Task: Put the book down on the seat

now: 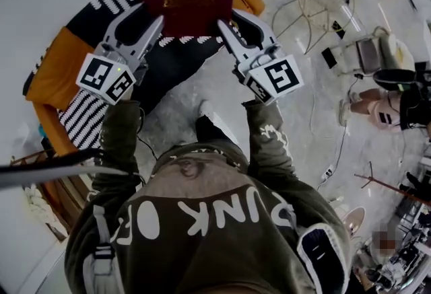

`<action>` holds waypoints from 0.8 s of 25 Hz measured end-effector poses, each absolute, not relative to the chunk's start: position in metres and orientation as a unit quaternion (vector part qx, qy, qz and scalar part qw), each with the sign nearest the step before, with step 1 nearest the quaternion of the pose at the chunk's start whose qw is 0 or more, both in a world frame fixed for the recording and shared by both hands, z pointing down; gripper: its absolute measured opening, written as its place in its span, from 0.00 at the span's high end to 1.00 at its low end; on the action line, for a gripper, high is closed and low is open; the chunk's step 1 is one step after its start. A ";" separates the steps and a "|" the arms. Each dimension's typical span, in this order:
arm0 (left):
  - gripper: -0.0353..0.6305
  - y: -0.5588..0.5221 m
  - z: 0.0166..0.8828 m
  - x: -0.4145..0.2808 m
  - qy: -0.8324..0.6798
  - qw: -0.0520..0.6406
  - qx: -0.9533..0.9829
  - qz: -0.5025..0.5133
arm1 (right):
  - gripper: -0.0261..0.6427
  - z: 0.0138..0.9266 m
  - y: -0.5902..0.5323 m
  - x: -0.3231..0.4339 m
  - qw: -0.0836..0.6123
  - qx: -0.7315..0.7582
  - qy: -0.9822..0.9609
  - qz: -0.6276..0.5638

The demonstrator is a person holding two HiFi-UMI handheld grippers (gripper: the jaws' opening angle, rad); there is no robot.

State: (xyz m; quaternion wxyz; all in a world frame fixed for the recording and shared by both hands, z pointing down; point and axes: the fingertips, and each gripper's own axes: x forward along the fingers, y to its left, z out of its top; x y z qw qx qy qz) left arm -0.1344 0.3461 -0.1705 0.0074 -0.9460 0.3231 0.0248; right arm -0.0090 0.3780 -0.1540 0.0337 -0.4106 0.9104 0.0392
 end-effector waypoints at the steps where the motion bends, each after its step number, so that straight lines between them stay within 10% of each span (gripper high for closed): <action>1: 0.70 0.336 -0.171 -0.130 0.326 0.007 -0.945 0.024 | 0.80 -0.154 0.367 -0.005 0.034 -0.407 0.912 0.040; 20: 0.71 0.238 -0.116 -0.100 0.344 -0.019 -0.939 0.007 | 0.80 -0.101 0.265 0.026 0.029 -0.394 0.918 0.012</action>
